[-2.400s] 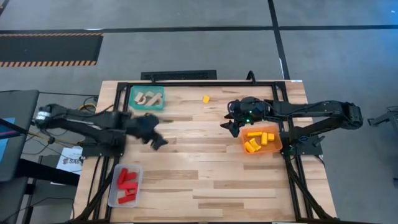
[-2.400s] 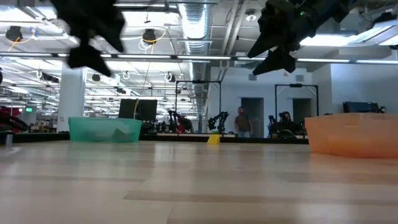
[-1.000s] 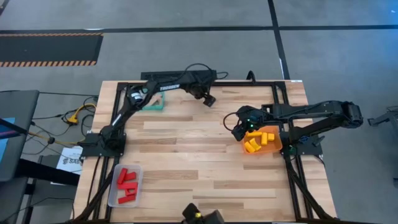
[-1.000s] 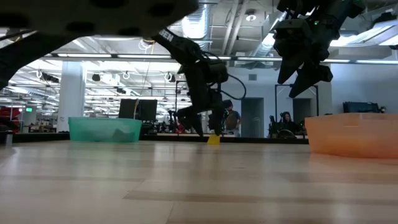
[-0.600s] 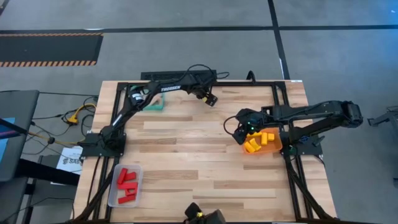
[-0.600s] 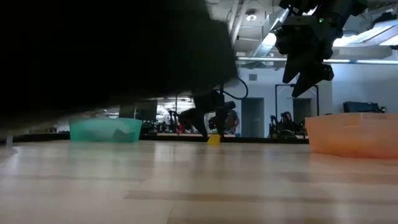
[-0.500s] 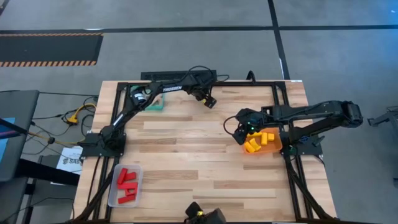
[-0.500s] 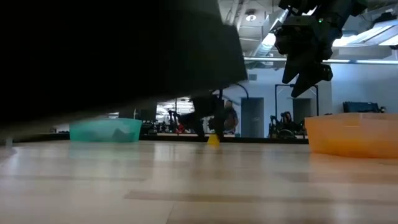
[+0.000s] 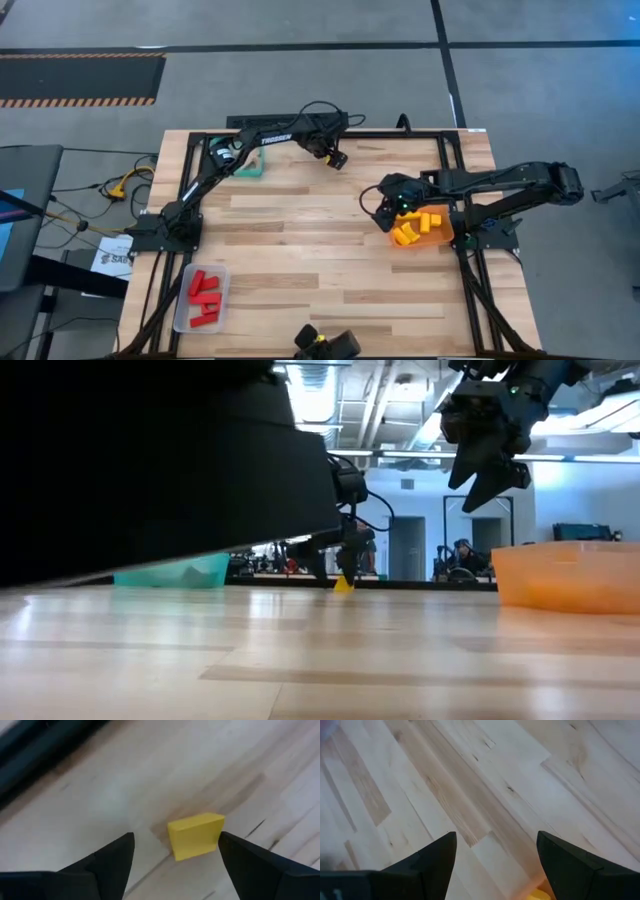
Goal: Sort & place blocks by color
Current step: Put the yellow block into the orange bin
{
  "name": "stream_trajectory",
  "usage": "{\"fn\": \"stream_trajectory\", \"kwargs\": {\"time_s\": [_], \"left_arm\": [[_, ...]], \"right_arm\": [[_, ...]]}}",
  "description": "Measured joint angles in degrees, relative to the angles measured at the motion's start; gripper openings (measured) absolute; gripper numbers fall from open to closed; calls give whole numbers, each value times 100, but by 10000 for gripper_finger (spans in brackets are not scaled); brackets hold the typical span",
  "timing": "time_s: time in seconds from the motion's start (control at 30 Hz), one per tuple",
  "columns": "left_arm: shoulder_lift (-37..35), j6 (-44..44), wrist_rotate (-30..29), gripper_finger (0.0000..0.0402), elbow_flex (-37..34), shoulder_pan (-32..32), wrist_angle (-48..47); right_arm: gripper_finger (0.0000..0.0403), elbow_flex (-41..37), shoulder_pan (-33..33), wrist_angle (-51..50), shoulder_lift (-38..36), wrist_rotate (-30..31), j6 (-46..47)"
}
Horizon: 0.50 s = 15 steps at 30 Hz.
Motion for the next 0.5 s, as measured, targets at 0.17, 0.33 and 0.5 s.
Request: {"fn": "stream_trajectory", "kwargs": {"time_s": [0.17,0.33,0.5], "left_arm": [[0,-51,91,278,-7,13,13],[0,-363,555,278,-9,216,255],[0,-657,795,278,-9,458,223]], "right_arm": [[294,0,0,141,0,-11,127],[294,0,-68,154,-1,-113,143],[294,0,-199,157,0,-151,148]]}}
